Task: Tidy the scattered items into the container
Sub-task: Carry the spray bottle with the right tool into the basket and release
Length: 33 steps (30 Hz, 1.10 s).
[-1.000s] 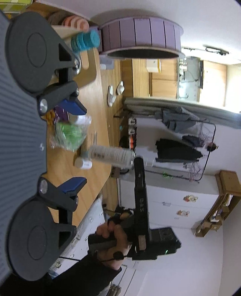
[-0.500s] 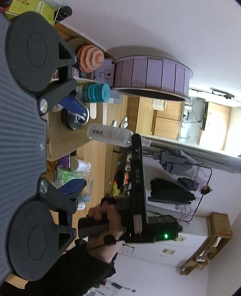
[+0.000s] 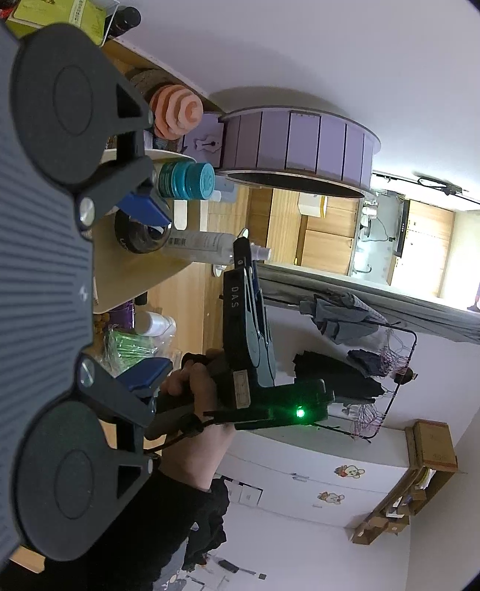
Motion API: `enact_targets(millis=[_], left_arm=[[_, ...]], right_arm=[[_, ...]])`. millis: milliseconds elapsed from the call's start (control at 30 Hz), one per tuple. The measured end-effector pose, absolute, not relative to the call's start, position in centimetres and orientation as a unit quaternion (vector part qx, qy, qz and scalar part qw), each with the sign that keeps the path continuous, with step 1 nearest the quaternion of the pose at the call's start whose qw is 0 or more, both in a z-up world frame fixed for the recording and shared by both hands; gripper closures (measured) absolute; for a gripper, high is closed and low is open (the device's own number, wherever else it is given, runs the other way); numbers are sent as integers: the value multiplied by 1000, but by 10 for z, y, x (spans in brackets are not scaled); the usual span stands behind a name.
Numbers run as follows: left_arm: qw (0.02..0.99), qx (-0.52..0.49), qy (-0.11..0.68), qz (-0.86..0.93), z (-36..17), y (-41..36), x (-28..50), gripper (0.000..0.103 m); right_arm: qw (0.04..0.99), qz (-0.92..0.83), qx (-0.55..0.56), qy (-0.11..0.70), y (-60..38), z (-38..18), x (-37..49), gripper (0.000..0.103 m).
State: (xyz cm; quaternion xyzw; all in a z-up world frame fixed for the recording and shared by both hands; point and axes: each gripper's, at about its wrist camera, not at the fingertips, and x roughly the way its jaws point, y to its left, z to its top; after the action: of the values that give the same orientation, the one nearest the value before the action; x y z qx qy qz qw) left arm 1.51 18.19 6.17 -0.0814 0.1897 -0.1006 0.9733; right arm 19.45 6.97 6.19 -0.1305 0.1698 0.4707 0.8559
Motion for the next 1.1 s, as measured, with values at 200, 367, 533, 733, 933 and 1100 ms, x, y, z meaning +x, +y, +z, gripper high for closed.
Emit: enact_targets(millis=[200,367,533,733,933,1100], left_arm=[[973,-86,188,-100,61,184,17,26],[973,-86,188,-102,61,184,17,26],[972,-83,194,-101,59,181,20,25],[971,-79,197,-112,57,171,22,24],[969,-82,196,-127,55,157,26,22],[966,-83,203,-140,49,140,32,22]], right_arm=[[853,465,-145,187,75,53,191,81],[850,461,-145,210,81,39,195,79],[847,458,-170,208,84,47,186,65],[867,454,-130,159,33,73,166,25],[890,413,-89,171,-49,73,157,11],[906,366,-86,197,-104,54,146,9]])
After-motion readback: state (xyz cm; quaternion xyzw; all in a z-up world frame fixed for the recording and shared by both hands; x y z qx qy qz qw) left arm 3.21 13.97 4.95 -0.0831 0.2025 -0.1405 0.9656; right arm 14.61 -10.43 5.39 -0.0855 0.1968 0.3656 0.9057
